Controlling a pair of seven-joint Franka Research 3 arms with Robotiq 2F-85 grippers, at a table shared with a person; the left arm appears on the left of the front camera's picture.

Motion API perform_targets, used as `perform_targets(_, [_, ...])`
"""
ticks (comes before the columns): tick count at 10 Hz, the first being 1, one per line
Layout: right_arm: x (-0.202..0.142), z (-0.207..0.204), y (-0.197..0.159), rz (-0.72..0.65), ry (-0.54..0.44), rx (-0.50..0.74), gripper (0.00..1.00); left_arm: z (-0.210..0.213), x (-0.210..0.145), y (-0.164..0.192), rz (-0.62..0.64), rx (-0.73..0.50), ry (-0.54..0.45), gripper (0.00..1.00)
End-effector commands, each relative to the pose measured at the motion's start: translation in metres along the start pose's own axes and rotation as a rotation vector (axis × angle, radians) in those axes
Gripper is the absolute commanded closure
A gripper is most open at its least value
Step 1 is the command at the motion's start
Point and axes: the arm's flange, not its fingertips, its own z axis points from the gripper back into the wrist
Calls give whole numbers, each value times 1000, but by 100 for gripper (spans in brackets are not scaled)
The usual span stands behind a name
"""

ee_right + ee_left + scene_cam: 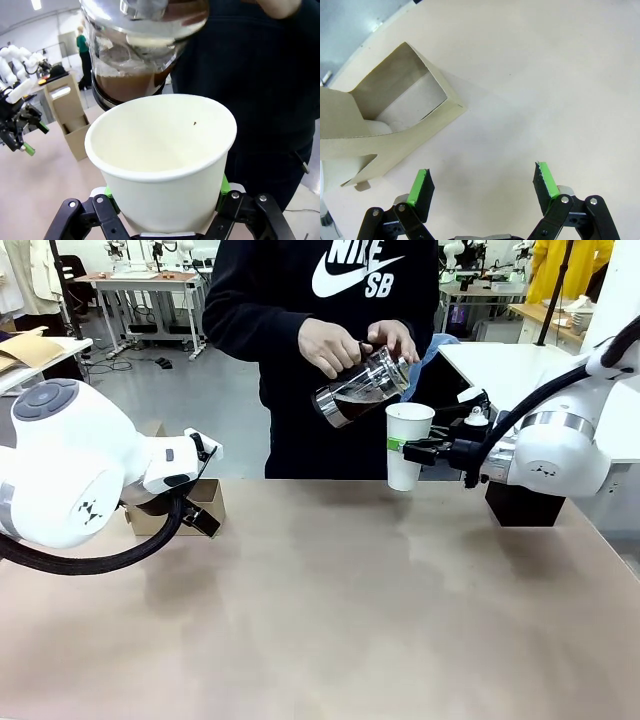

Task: Pour a drink into a cup and package it in a carrier.
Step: When a person places the Paper Cup Lid on the 600 ml Paper Cup , lift the 600 ml Paper Cup.

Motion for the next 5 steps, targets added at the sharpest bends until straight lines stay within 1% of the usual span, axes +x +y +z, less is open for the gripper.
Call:
perform_targets(1, [2, -2, 2, -11, -7, -8, 20, 0, 0, 1, 2, -2, -1, 0])
perform_targets(5, [2, -2, 2, -11, -7, -8, 20, 0, 0, 1, 2, -2, -1, 0])
